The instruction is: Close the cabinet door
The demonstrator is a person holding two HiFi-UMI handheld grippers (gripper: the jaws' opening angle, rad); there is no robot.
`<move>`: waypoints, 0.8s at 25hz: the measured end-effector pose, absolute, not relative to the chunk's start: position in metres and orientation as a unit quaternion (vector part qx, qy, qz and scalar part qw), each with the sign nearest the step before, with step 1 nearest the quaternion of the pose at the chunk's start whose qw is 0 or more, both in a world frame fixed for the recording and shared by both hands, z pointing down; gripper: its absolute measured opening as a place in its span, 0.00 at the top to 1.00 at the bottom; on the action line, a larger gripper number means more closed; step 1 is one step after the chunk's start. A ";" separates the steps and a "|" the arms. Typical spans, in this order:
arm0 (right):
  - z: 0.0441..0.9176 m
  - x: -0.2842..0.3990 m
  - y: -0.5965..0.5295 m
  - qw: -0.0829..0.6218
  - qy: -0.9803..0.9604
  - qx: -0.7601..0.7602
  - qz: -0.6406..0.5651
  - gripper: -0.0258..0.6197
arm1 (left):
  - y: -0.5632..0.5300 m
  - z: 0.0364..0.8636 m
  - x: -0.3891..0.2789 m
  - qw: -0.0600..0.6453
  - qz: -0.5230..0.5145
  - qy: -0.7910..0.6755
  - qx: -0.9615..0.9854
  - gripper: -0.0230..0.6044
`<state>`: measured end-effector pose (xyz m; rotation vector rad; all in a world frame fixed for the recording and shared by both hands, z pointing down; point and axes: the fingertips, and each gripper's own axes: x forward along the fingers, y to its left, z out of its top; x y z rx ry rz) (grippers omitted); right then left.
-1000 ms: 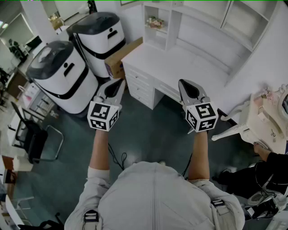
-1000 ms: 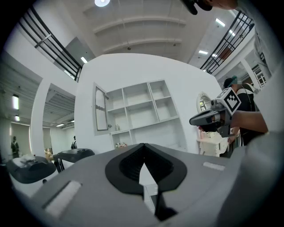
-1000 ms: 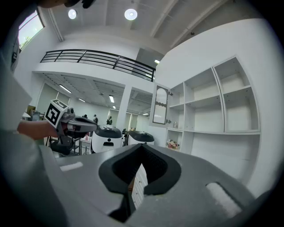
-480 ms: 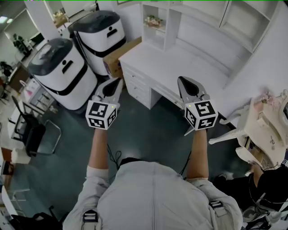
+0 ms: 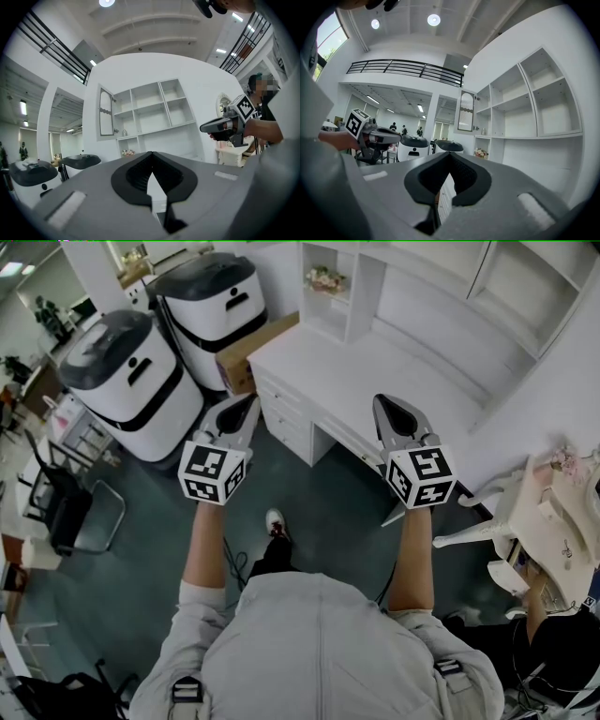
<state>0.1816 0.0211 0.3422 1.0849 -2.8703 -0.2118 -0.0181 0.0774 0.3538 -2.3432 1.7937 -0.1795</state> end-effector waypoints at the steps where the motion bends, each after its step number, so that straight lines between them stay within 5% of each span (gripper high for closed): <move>1: 0.344 0.179 0.016 0.029 -0.934 0.351 -0.066 0.96 | 0.072 0.356 -0.020 0.093 -0.062 0.604 -0.789 0.93; 20: 0.327 0.058 -0.166 0.014 -0.927 0.372 -0.052 0.96 | -0.123 0.345 -0.148 0.091 -0.056 0.593 -0.798 0.93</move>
